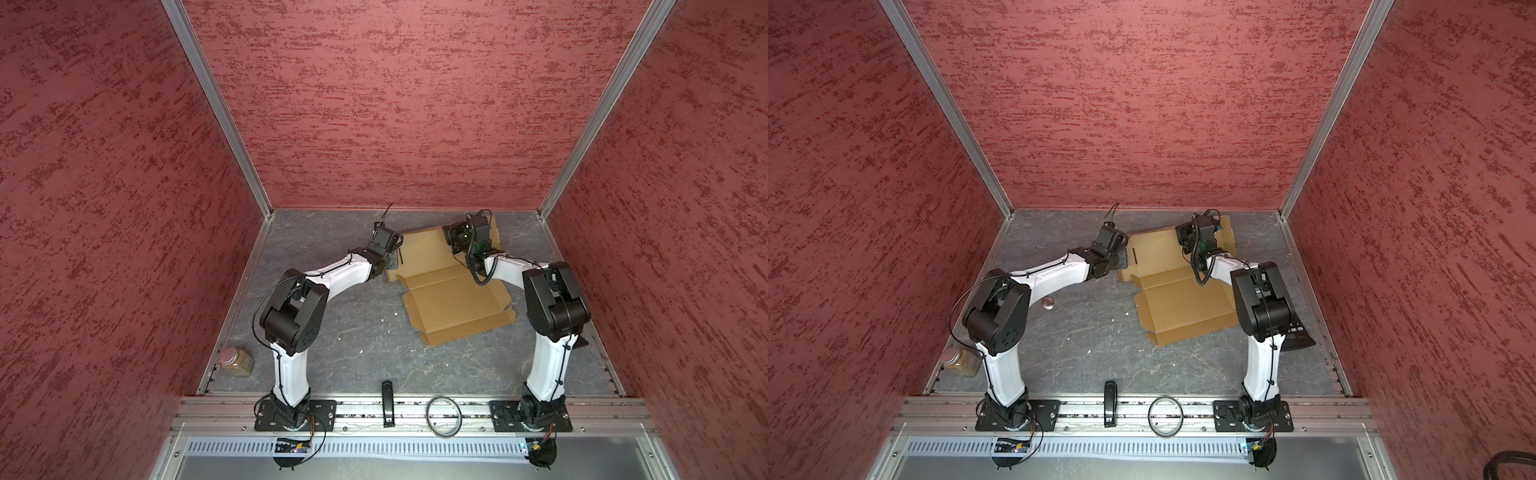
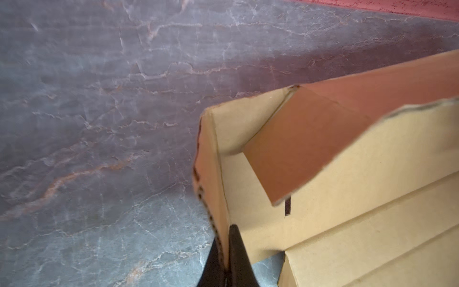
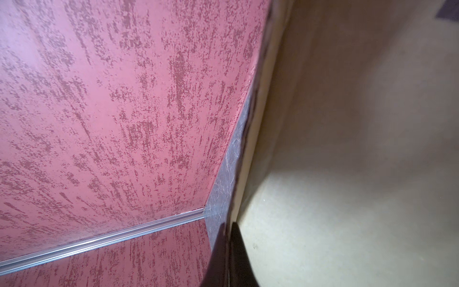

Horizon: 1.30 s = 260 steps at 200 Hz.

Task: Assemble paper box
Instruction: First fold the bottom flaps of a flat cardboard box at the center of the table.

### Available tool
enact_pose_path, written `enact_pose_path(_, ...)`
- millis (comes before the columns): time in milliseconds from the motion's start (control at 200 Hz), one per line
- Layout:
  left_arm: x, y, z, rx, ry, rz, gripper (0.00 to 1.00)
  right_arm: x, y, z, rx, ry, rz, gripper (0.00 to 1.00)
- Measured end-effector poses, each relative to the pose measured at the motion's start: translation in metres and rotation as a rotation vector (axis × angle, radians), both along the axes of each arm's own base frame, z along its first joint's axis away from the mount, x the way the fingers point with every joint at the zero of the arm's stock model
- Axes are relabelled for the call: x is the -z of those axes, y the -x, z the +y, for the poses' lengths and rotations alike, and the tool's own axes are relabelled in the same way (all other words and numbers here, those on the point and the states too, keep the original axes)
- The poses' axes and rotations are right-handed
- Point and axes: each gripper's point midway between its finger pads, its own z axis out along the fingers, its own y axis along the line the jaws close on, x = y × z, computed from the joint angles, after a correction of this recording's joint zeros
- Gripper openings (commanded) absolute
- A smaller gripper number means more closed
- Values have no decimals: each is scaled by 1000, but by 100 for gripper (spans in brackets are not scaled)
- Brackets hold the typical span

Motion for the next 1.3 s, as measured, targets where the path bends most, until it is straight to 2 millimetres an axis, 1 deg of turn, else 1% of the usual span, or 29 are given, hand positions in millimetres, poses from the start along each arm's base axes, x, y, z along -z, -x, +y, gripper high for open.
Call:
enact_pose_path(180, -4, 3, -4, 18, -88, -88, 7, -8, -4, 1, -3, 4, -13, 3)
enact_pose_path(391, -9, 4, -7, 33, -169, -175, 7, -9, -3, 0, -5, 10, -13, 4)
enact_pose_path(561, -15, 6, -15, 57, -241, -257, 7, -12, -4, -2, -2, 13, -15, 5)
enact_pose_path(676, -22, 10, -24, 77, -285, -319, 6, -13, -4, -5, 3, 15, -15, 7)
enact_pose_path(807, -29, 12, -30, 88, -307, -373, 5, -17, -4, -8, 7, 19, -21, 10)
enact_pose_path(972, -33, 12, -31, 88, -336, -423, 5, -24, -4, -10, 9, 19, -33, 12)
enact_pose_path(1117, -38, 14, -32, 93, -369, -469, 4, -24, -4, -12, 11, 20, -30, 15)
enact_pose_path(1302, -48, 20, -40, 107, -396, -543, 3, -22, -4, -15, 15, 22, -21, 18)
